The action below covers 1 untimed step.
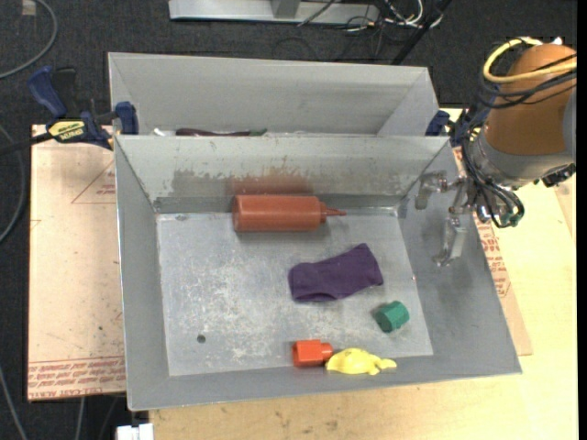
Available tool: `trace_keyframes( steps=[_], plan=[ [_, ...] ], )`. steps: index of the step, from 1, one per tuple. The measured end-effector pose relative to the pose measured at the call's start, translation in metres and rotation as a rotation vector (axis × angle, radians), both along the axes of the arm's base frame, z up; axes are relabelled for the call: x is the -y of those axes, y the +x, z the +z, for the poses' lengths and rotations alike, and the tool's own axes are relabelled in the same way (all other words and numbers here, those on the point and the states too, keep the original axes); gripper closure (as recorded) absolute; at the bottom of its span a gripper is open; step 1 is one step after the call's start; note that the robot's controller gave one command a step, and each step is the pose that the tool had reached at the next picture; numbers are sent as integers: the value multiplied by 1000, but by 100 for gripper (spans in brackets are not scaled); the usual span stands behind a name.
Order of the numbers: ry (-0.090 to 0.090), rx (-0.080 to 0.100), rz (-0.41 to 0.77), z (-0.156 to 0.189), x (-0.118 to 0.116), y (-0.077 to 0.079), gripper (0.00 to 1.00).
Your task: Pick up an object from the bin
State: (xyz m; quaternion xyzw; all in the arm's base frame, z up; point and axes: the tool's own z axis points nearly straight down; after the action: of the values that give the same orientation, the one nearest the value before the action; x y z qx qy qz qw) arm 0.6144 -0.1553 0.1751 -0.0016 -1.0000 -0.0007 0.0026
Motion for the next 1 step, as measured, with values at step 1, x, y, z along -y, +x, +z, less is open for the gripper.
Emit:
trace_keyframes(
  steps=[1],
  plan=[
    [-1, 8, 3, 5, -1, 2, 0]
  ],
)
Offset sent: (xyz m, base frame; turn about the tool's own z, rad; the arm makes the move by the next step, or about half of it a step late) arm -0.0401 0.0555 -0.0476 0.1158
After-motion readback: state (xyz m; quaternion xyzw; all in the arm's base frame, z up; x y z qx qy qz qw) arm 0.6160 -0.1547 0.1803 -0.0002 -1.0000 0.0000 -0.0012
